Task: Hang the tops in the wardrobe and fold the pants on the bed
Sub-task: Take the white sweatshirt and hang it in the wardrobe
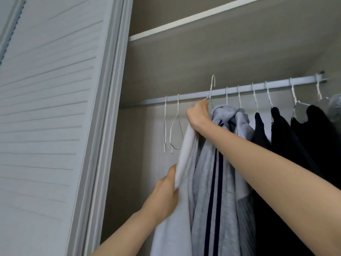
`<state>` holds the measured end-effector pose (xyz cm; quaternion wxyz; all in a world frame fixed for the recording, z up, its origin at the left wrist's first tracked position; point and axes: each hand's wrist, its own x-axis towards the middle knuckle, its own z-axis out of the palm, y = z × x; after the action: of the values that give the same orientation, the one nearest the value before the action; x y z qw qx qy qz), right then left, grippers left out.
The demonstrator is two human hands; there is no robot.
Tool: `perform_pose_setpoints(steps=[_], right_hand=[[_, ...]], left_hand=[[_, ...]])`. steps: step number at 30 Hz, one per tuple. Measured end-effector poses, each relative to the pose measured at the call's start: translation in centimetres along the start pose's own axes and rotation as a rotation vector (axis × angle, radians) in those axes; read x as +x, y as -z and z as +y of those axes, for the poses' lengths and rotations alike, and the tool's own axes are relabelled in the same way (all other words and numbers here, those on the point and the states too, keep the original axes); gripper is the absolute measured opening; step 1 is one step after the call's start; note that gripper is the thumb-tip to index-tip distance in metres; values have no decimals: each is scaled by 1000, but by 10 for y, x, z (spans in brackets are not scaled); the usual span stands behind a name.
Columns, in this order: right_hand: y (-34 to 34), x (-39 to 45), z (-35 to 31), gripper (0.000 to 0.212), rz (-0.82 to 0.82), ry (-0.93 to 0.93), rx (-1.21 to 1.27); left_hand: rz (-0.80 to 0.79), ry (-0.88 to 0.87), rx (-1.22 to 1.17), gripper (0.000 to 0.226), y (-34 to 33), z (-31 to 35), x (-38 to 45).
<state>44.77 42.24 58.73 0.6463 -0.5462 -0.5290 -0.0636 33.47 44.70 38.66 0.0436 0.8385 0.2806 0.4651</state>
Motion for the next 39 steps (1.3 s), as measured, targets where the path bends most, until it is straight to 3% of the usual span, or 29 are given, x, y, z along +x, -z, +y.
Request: perform_pose_setpoints(steps=[6, 11, 15, 19, 23, 26, 30, 34, 39], right_hand=[[11, -6, 22, 52, -87, 26, -341], [18, -35, 21, 57, -40, 207, -652], [12, -52, 26, 47, -59, 327, -935], [15, -72, 35, 51, -20, 466, -1133], [18, -99, 48, 38, -99, 520, -1178], [23, -124, 57, 36, -130, 532, -1187], [35, -166, 59, 42, -220, 546, -1141], [49, -215, 62, 49, -308, 625, -1076], [68, -294, 61, 53, -490, 638, -984]], left_hand=[[-51, 28, 16, 41, -20, -30, -5], [-106, 32, 132, 28, -17, -49, -6], [-15, 88, 169, 39, -14, -55, -13], [-152, 84, 134, 55, -39, -31, -43], [-178, 146, 154, 59, -48, -23, -65], [-148, 172, 139, 50, -42, -18, -90], [-110, 217, 97, 33, -20, -7, -127], [-84, 278, 39, 38, 1, 17, -170], [-93, 326, 132, 45, 27, 44, -251]])
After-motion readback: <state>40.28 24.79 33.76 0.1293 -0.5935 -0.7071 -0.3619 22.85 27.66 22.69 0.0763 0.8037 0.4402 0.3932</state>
